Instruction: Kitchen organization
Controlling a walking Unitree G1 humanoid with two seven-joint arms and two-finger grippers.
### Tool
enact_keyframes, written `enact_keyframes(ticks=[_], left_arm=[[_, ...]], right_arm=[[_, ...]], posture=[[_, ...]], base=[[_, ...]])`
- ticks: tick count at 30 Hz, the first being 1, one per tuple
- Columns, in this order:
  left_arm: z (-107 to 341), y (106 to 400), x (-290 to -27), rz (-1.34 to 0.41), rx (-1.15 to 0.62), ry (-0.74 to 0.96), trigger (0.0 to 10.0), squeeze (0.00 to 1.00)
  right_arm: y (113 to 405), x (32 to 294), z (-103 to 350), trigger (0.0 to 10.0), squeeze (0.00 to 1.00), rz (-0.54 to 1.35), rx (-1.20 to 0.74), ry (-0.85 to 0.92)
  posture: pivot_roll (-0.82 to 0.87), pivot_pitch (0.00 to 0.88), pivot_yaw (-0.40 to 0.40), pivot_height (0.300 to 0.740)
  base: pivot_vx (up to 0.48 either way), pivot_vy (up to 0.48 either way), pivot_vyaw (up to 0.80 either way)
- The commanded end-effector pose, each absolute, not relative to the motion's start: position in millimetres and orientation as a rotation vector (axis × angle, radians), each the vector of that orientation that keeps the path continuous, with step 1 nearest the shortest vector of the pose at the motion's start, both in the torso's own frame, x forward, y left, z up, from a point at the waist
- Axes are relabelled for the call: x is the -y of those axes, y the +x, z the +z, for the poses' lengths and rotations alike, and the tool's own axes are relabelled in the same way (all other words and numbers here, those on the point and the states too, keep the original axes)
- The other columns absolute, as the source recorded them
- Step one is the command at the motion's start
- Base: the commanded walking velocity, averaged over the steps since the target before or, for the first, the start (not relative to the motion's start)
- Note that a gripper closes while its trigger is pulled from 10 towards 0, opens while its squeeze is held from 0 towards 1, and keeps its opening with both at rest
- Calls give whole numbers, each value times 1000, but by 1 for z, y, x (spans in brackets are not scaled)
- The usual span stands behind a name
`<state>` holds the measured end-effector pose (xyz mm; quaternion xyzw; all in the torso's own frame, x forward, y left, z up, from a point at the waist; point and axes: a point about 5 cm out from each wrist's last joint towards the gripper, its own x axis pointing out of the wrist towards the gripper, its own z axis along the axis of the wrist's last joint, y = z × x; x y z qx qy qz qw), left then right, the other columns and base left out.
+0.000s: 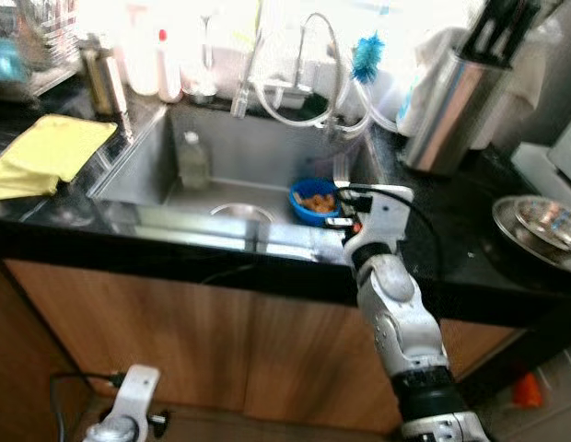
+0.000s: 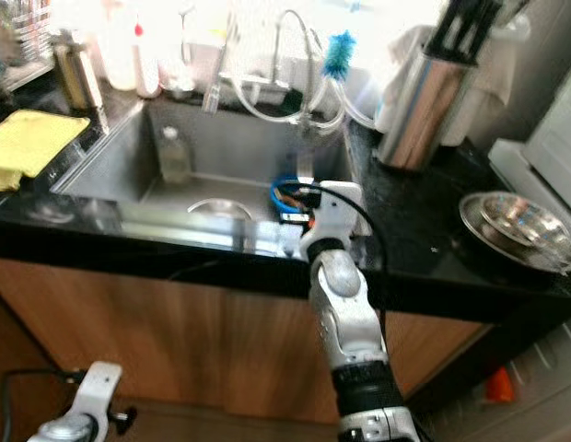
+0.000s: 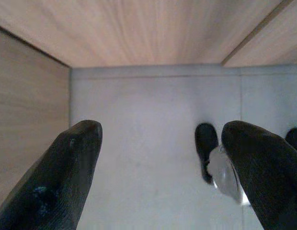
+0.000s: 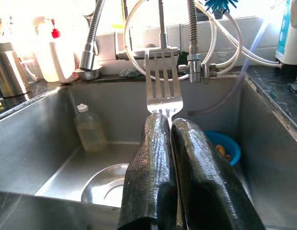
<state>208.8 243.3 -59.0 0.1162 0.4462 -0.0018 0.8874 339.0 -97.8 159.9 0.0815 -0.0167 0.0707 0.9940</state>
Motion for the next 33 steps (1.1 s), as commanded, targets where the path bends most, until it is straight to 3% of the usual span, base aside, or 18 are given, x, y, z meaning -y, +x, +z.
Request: enact_keyframes(ticks=[1, 6, 25, 33], left_arm=[[-62, 210, -232, -37, -935, 239, 10000, 0], [-62, 210, -231, -40, -935, 240, 10000, 0], [-62, 212, -226, -38, -935, 237, 10000, 0], [-65, 208, -223, -43, -948, 231, 10000, 0]], right_arm=[[340, 112, 161, 10000, 0, 101, 45, 155], [340, 112, 161, 10000, 0, 101, 45, 160], [340, 116, 167, 10000, 0, 114, 67, 112], [340, 119, 169, 10000, 0, 111, 67, 132]], posture=[[181, 0, -105, 736], [180, 0, -106, 736], [167, 0, -118, 736], [158, 0, -123, 736]], base=[[0, 0, 0], [0, 0, 0], [297, 0, 78], [285, 0, 416]])
